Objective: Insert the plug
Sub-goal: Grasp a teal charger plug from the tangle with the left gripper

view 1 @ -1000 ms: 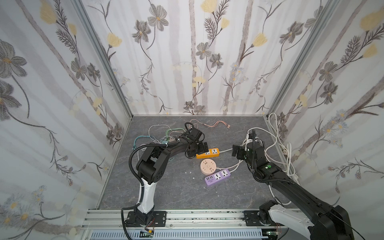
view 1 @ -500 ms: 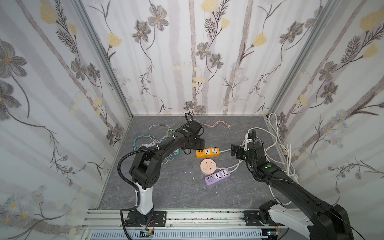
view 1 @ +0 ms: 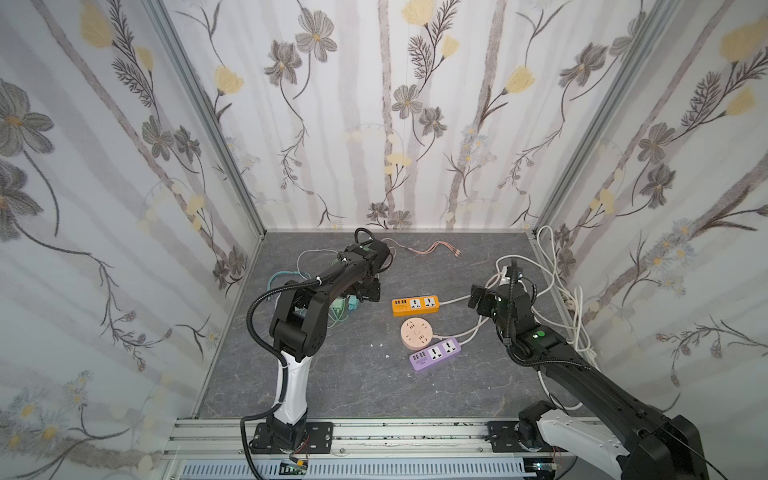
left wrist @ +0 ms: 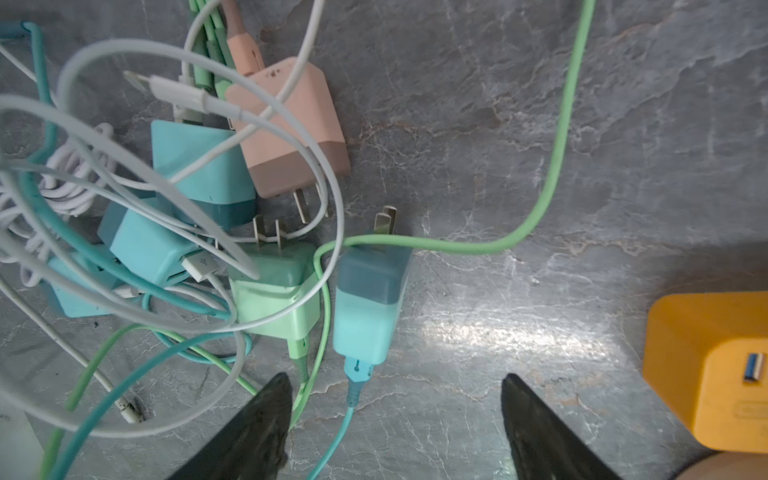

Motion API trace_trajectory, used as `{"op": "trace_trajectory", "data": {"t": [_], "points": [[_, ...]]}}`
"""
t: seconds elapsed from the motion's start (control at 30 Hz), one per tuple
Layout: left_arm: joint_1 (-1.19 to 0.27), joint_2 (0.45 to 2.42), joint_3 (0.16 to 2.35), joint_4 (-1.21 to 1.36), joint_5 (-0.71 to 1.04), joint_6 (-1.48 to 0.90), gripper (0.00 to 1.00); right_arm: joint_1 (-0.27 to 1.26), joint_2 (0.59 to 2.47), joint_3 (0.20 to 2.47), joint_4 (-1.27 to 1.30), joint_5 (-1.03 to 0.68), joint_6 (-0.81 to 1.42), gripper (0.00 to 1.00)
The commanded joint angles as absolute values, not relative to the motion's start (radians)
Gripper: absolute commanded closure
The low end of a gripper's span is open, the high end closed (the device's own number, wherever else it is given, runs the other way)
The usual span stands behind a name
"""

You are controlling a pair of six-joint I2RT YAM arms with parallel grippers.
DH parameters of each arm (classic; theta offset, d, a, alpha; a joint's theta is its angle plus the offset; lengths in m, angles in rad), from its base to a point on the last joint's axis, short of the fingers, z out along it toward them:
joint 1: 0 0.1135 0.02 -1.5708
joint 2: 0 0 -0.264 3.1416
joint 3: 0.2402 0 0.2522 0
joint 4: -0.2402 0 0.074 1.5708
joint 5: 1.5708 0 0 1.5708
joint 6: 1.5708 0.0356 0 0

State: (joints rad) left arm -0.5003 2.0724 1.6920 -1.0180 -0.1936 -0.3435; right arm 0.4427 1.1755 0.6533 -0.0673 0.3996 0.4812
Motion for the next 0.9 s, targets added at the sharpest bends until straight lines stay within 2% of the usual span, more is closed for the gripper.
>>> {"op": "trace_trajectory", "data": {"t": [0.0, 0.17, 0.33, 0.5, 0.67, 0.77, 0.87], "points": [[-0.482, 2.092, 1.703, -1.026, -0.193, -0.333, 0.25, 0.442, 1.171, 0.661, -0.096, 0.453, 0.489, 0.01], [-0.469, 2.092, 1.679, -0.985, -0.164, -0.314, 0.35, 0.443, 1.166, 0.662, -0.098, 0.462, 0.502, 0.01], [-0.455, 2.112, 1.66, -0.943, -0.127, -0.297, 0.39, 0.442, 1.175, 0.672, -0.104, 0.456, 0.508, 0.01], [-0.453, 2.15, 1.669, -0.932, -0.139, -0.276, 0.47, 0.442, 1.171, 0.646, 0.0, 0.342, 0.461, 0.01], [-0.451, 2.172, 1.657, -0.887, -0.179, -0.269, 0.61, 0.442, 1.152, 0.613, 0.107, 0.249, 0.445, 0.01], [-0.451, 2.164, 1.66, -0.882, -0.211, -0.282, 0.8, 0.442, 1.15, 0.62, 0.104, 0.205, 0.433, 0.0], [-0.456, 2.061, 1.625, -0.84, -0.181, -0.293, 0.92, 0.442, 1.146, 0.618, 0.119, 0.152, 0.42, 0.01]]}}
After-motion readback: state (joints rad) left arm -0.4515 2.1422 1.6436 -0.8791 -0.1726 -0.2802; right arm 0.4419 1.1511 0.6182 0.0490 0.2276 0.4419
